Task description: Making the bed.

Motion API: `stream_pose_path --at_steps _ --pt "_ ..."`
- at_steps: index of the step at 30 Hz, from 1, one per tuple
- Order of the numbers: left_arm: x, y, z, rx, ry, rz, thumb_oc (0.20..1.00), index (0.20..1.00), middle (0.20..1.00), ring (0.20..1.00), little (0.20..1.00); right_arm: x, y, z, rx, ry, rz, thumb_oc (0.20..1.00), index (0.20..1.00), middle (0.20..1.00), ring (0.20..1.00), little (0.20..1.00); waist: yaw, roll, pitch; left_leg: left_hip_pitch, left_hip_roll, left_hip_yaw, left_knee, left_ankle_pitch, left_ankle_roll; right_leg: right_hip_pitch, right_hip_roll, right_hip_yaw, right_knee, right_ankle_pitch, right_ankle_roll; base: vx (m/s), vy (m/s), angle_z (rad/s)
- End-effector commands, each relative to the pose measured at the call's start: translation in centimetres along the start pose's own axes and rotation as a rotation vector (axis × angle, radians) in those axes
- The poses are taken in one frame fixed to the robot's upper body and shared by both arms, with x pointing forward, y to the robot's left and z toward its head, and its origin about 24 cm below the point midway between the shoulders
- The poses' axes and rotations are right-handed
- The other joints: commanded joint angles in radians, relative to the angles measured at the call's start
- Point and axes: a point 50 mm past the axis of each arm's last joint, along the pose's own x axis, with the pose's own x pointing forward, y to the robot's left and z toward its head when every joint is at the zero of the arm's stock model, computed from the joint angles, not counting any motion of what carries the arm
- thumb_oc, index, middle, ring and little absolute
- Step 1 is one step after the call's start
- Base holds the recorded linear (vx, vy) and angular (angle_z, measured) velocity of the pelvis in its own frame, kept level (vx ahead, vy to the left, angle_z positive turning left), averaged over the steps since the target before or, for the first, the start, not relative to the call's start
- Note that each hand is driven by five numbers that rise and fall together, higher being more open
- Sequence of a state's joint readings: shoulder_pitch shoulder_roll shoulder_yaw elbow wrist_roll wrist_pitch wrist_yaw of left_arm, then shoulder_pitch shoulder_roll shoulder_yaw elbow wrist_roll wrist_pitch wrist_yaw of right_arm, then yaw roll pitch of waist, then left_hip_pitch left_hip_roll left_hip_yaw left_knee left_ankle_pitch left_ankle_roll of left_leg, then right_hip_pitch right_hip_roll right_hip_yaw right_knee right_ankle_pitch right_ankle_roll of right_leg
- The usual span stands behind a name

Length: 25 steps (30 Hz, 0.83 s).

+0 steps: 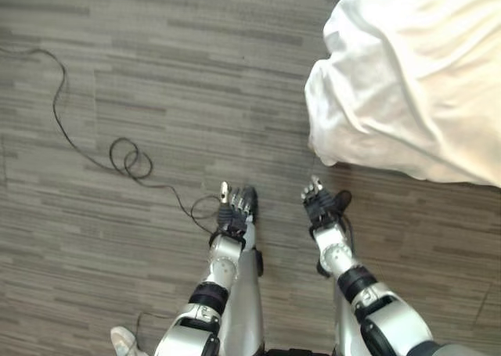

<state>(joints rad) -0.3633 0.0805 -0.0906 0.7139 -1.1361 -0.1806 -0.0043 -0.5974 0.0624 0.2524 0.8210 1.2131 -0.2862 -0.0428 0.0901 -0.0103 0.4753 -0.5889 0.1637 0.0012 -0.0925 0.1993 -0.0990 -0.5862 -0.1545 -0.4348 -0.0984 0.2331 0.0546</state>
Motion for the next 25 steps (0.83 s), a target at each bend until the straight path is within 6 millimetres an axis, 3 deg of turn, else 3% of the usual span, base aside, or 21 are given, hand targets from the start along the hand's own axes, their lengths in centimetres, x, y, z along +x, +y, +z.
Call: stream_pose_path --at_steps 1,2,5,6,8,9,10,12,13,16,18,19,20,25 --pt "-0.2 -0.4 1.0 0.064 -0.023 -0.072 1.0 1.0 1.0 1.0 1.0 -0.7 1.4 -1.1 -0.295 0.048 0.146 0.498 0.498 0.498 0.498 0.498 0.017 -0.008 -0.005 0.098 0.01 0.097 0.005 -0.121 -0.084 0.101 -0.065 0.022 0.019 -0.123 0.137 -0.04 -0.009 0.14" --pt "-0.5 -0.2 1.3 0.097 -0.04 -0.082 1.0 1.0 1.0 1.0 1.0 -1.2 0.8 -1.3 -0.463 0.065 0.176 1.0 1.0 1.0 1.0 1.0 0.017 -0.016 -0.012 0.126 0.013 0.102 0.005 -0.124 -0.083 0.127 -0.065 0.021 0.019 -0.125 0.136 -0.02 -0.007 0.1" --pt "-1.1 -0.1 2.2 0.171 -0.081 -0.113 1.0 1.0 1.0 1.0 1.0 -2.4 -0.7 -1.6 -0.695 0.098 0.219 1.0 1.0 1.0 1.0 1.0 0.011 -0.031 -0.03 0.193 0.017 0.117 0.005 -0.134 -0.078 0.192 -0.065 0.023 0.017 -0.13 0.135 0.03 -0.001 0.1" --pt "-1.8 0.6 3.1 0.255 -0.109 -0.116 1.0 1.0 1.0 1.0 1.0 -3.6 -2.8 -1.4 -0.831 0.128 0.212 1.0 1.0 1.0 1.0 1.0 0.002 -0.041 -0.053 0.259 0.018 0.132 0.005 -0.144 -0.066 0.257 -0.067 0.027 0.016 -0.136 0.134 0.09 0.022 -0.06" --pt "-2.5 1.3 4.9 0.394 -0.161 -0.114 1.0 1.0 1.0 1.0 1.0 -4.9 -5.0 -0.5 -0.91 0.131 0.184 1.0 1.0 1.0 1.0 1.0 -0.01 -0.05 -0.079 0.331 0.017 0.15 0.005 -0.157 -0.059 0.322 -0.067 0.034 0.017 -0.148 0.134 0.06 0.022 -0.24" --pt "-2.5 1.3 4.9 0.394 -0.161 -0.114 1.0 1.0 1.0 1.0 1.0 -4.9 -5.0 -0.5 -0.91 0.132 0.184 1.0 1.0 1.0 1.0 1.0 -0.009 -0.05 -0.079 0.332 0.017 0.15 0.005 -0.157 -0.059 0.323 -0.067 0.034 0.017 -0.148 0.134 0.05 0.021 -0.38" --pt "-3.0 1.5 6.0 0.541 -0.196 -0.127 1.0 1.0 1.0 1.0 1.0 -6.2 -6.9 0.1 -0.958 0.146 0.146 1.0 1.0 1.0 1.0 1.0 -0.026 -0.056 -0.116 0.396 0.013 0.167 0.005 -0.172 -0.047 0.378 -0.067 0.038 0.018 -0.161 0.133 -0.01 0.033 -0.37" --pt "-3.4 2.0 6.2 0.592 -0.192 -0.113 1.0 1.0 1.0 1.0 1.0 -6.7 -7.8 0.6 -0.989 0.143 0.118 1.0 1.0 1.0 1.0 1.0 -0.04 -0.063 -0.135 0.418 0.005 0.181 0.005 -0.16 -0.034 0.397 -0.074 0.031 0.019 -0.153 0.124 0.0 0.042 -0.24" --pt "-3.7 3.0 6.5 0.675 -0.179 -0.07 1.0 1.0 1.0 1.0 1.0 -8.1 -8.8 0.8 -1.011 0.164 0.121 1.0 1.0 1.0 1.0 1.0 -0.071 -0.061 -0.185 0.472 0.002 0.194 0.005 -0.17 -0.027 0.438 -0.067 0.047 0.023 -0.164 0.123 0.11 0.069 -0.18" --pt "-4.4 3.8 6.6 0.805 -0.171 -0.048 1.0 1.0 1.0 1.0 1.0 -9.3 -9.1 1.8 -1.056 0.131 0.131 1.0 1.0 1.0 1.0 1.0 -0.119 -0.05 -0.254 0.56 0.001 0.218 0.005 -0.193 -0.019 0.496 -0.058 0.076 0.029 -0.186 0.121 0.13 0.064 -0.29" --pt "-8.0 5.3 5.6 0.852 -0.137 -0.074 1.0 1.0 1.0 1.0 1.0 -9.4 -9.2 3.7 -1.085 0.043 0.081 1.0 1.0 1.0 1.0 1.0 -0.113 -0.037 -0.282 0.6 0.001 0.219 0.005 -0.206 -0.013 0.54 -0.055 0.083 0.027 -0.199 0.116 0.06 0.014 -0.31" --pt "-8.0 5.4 5.6 0.852 -0.136 -0.074 1.0 1.0 1.0 1.0 1.0 -9.4 -9.3 3.7 -1.085 0.044 0.08 1.0 1.0 1.0 1.0 1.0 -0.113 -0.037 -0.283 0.601 0.001 0.219 0.005 -0.206 -0.013 0.541 -0.055 0.083 0.027 -0.199 0.116 0.05 0.013 -0.52" --pt "-9.4 6.3 5.4 0.869 -0.107 -0.063 1.0 1.0 1.0 1.0 1.0 -10.1 -9.3 4.2 -1.06 0.023 0.071 1.0 1.0 1.0 1.0 1.0 -0.117 -0.03 -0.31 0.635 0.001 0.226 0.005 -0.22 -0.009 0.565 -0.053 0.095 0.029 -0.211 0.116 0.08 0.028 -0.42" --pt "-10.8 6.9 4.4 0.888 -0.054 -0.069 1.0 1.0 1.0 1.0 1.0 -10.9 -9.9 4.2 -1.054 0.026 0.04 1.0 1.0 1.0 1.0 1.0 -0.129 -0.02 -0.36 0.694 -0.003 0.238 0.005 -0.247 -0.003 0.612 -0.053 0.113 0.025 -0.223 0.115 0.07 0.022 -0.06"
